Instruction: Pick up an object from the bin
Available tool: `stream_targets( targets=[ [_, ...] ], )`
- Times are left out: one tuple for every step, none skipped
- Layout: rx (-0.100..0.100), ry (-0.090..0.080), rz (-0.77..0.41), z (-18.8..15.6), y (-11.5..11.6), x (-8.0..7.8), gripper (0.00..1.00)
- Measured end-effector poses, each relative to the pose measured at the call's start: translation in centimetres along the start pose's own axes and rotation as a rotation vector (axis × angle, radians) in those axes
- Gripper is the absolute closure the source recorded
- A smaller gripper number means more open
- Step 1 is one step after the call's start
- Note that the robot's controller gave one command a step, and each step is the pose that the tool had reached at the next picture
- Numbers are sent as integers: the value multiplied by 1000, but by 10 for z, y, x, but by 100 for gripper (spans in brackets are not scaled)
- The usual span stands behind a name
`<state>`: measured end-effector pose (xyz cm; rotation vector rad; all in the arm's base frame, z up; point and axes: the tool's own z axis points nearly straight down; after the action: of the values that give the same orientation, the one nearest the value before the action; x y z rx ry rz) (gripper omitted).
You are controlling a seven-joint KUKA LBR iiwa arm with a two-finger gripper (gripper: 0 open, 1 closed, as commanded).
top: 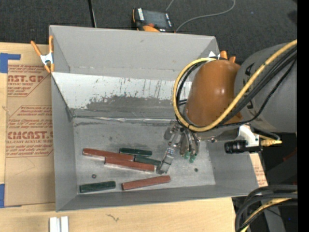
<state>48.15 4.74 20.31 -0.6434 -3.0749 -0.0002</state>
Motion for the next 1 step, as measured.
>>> stream_targets(
  targets=[
    [1, 1, -19, 136, 35, 0, 0]
  ],
)
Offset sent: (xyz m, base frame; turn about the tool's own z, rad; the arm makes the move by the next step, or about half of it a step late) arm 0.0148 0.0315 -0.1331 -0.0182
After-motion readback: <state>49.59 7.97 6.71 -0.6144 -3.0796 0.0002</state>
